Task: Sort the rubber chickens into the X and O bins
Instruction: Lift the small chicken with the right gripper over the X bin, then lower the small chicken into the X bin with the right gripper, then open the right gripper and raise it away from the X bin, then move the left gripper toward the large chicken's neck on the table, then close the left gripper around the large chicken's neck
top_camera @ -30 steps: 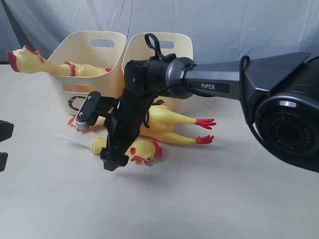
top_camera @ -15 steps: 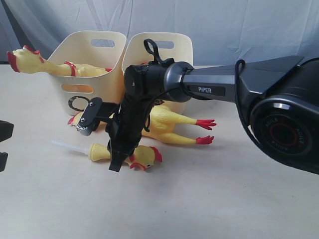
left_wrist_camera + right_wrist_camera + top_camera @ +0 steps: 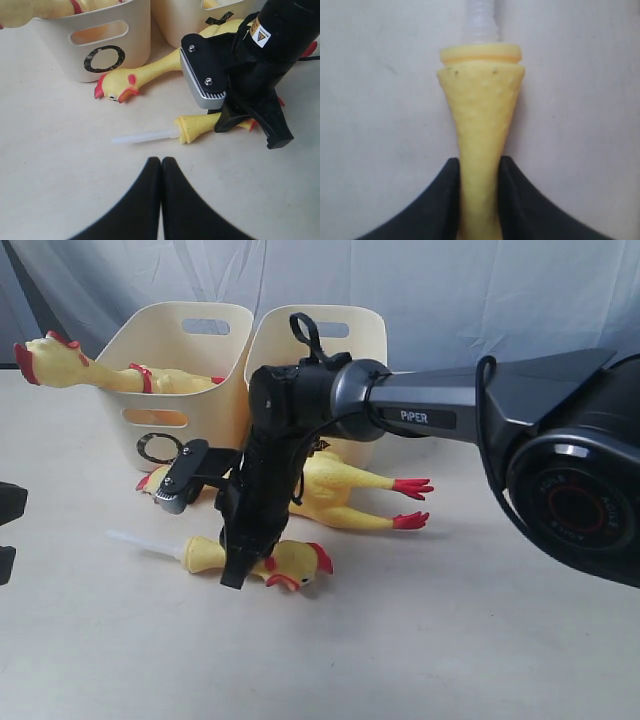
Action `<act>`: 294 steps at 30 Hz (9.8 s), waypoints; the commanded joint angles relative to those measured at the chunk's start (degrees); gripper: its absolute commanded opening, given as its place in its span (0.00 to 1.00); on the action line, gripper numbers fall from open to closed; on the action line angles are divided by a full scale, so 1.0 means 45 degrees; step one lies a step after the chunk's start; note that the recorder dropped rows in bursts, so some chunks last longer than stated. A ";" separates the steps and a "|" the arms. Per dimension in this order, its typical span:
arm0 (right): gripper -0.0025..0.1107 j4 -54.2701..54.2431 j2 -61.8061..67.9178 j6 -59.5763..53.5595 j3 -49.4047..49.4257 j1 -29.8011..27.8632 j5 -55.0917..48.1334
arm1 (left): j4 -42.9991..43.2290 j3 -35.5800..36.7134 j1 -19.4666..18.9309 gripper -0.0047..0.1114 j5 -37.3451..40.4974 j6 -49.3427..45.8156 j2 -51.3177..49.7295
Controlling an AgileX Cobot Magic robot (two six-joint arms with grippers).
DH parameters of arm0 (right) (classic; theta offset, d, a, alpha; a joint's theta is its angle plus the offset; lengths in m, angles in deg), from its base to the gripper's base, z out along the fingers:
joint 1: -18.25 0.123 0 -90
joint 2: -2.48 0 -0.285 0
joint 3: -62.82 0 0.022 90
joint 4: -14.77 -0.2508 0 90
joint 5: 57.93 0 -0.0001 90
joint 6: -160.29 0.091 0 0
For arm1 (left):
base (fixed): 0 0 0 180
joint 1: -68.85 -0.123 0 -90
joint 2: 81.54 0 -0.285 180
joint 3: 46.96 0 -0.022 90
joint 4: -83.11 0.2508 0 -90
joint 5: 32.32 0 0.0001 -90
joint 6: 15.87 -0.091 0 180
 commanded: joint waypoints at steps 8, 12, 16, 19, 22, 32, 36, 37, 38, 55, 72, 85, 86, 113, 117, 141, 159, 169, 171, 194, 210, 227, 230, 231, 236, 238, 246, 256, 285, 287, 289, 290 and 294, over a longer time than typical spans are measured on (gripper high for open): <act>0.01 -0.1622 -0.1871 0.0134 -0.0057 0.0018 -0.1697 | 0.0023 0.0070 0.0013 0.04 0.0020 0.0070 0.0124; 0.01 -0.2404 -0.2514 0.0134 -0.0057 0.0018 -0.1619 | 0.0000 0.0070 0.0013 0.04 0.0020 0.0070 0.0124; 0.01 -0.3160 -0.3185 0.0134 -0.0057 0.0018 -0.1299 | 0.0000 0.0070 0.0013 0.04 0.0020 0.0070 0.0124; 0.01 -0.3269 -0.3658 0.0134 -0.0057 0.0018 -0.0718 | 0.0000 0.0070 0.0013 0.04 0.0020 0.0070 0.0124; 0.01 -0.3269 -0.4029 0.0134 -0.0057 0.0018 -0.0099 | 0.0000 0.0070 0.0013 0.04 0.0020 0.0070 0.0124; 0.01 -0.3104 -0.4866 0.0134 -0.0057 -0.0006 0.3450 | 0.0000 0.0070 0.0013 0.04 0.0020 0.0070 0.0124; 0.01 -0.2255 -0.4866 0.0134 -0.0057 -0.0006 0.5257 | 0.0000 0.0070 0.0013 0.04 0.0020 0.0070 0.0124; 0.01 -0.2132 -0.4866 0.0134 -0.0057 -0.0006 0.5730 | 0.0000 0.0070 0.0013 0.04 0.0020 0.0070 0.0124; 0.01 -0.1934 -0.4840 0.0134 -0.0057 -0.0006 0.6214 | 0.0000 0.0070 0.0013 0.04 0.0020 0.0070 0.0124; 0.01 -0.0876 -0.4356 0.1530 -0.0030 -0.1453 0.7655 | -0.0019 0.0070 0.0013 0.04 0.0044 0.0070 0.0124; 0.01 -0.2430 -0.3700 0.1558 -0.0030 -0.3779 0.8862 | -0.0050 0.0070 0.0013 0.04 0.0044 0.0070 0.0124; 0.01 -0.2290 -0.1926 0.1528 -0.0052 -0.3847 1.0038 | -0.0151 0.0070 0.0013 0.04 0.0101 0.0070 0.0124; 0.01 -0.2290 -0.1856 0.1528 -0.0052 -0.3847 1.0038 | -0.0151 0.0070 0.0013 0.04 0.0101 0.0070 0.0124; 0.54 -0.2281 -0.1192 0.2749 -0.0052 -0.3847 0.8488 | -0.0171 0.0070 0.0013 0.04 0.0150 0.0070 0.0124; 0.54 -0.2257 -0.1802 0.2749 -0.0052 -0.3847 0.7895 | -0.0171 0.0070 0.0013 0.04 0.0150 0.0070 0.0124; 0.01 0.0922 -0.5661 0.2611 -0.0025 -0.3776 -0.0872 | 0.0323 0.0070 0.0013 0.14 -0.0931 -0.2594 -0.0269; 0.01 0.0731 -0.9541 0.5374 0.3659 -0.3776 -0.0934 | -0.4714 0.0070 0.0013 0.50 -0.2589 -1.4868 -0.3480; 0.01 -0.0090 -1.2472 0.6158 0.7125 -0.3776 0.0244 | -0.7511 0.0070 0.0031 0.50 -0.3966 -1.9093 -0.5774; 0.01 -0.0317 -1.2927 0.6158 0.7614 -0.3776 0.0512 | -0.8207 0.0070 0.0031 0.50 -0.4142 -1.9997 -0.6287; 0.01 -0.0812 -1.4875 0.6077 0.9626 -0.3776 0.1294 | -0.8781 -0.2163 0.3203 0.50 -0.9779 -2.1497 -1.2691; 0.01 -0.1012 -1.4875 0.6077 0.9626 -0.3766 0.1244 | -0.8399 -0.3939 0.3203 0.49 -0.9987 -2.1497 -1.5032; 0.01 -0.1066 -1.4875 0.6070 0.9626 -0.3766 0.1317 | -0.8148 -0.4279 0.3203 0.46 -1.0377 -2.1302 -1.5257; 0.01 -0.1091 -1.4875 0.6070 0.9626 -0.3766 0.1317 | -0.7956 -0.4336 0.3203 0.46 -1.0466 -2.1302 -1.5257; 0.01 -0.1091 -1.4875 0.6070 0.9626 -0.3766 0.1317 | -0.7885 -0.4336 0.3203 0.46 -1.0494 -2.1302 -1.5257; 0.01 -0.1159 -1.4875 0.6048 0.9626 -0.3766 0.1343 | -0.7445 -0.4367 0.3203 0.46 -1.0494 -2.1302 -1.5257; 0.01 -0.1183 -1.4875 0.6048 0.9656 -0.3766 0.1396 | -0.7445 -0.4374 0.3203 0.46 -1.0495 -2.1302 -1.5257; 0.01 -0.1407 -1.4875 0.6043 1.0237 -0.3766 0.1966 | -0.7383 -0.4374 0.3203 0.46 -1.0524 -2.1302 -1.5257; 0.01 -0.1485 -1.4875 0.6043 1.0237 -0.3766 0.1964 | -0.7290 -0.4394 0.3203 0.46 -1.0720 -2.1302 -1.5806; 0.01 -0.1629 -1.4875 0.6020 1.0237 -0.3766 0.1964 | -0.7290 -0.4394 0.3203 0.33 -1.0956 -2.1302 -1.5948; 0.01 -0.1629 -1.4875 0.6020 1.0237 -0.3766 0.1964 | -0.7290 -0.4394 0.3203 0.27 -1.0956 -2.1302 -1.5948; 0.01 -0.1629 -1.4875 0.6020 1.0237 -0.3766 0.1964 | -0.7290 -0.4394 0.3203 0.21 -1.0956 -2.1302 -1.5948; 0.01 -0.1629 -1.4875 0.6020 1.0237 -0.3766 0.1964 | -0.7290 -0.4394 0.3203 0.18 -1.0956 -2.1302 -1.5948; 0.01 -0.1629 -1.4875 0.6020 1.0237 -0.3766 0.1964 | -0.7290 -0.4394 0.3203 0.09 -1.0956 -2.1302 -1.5948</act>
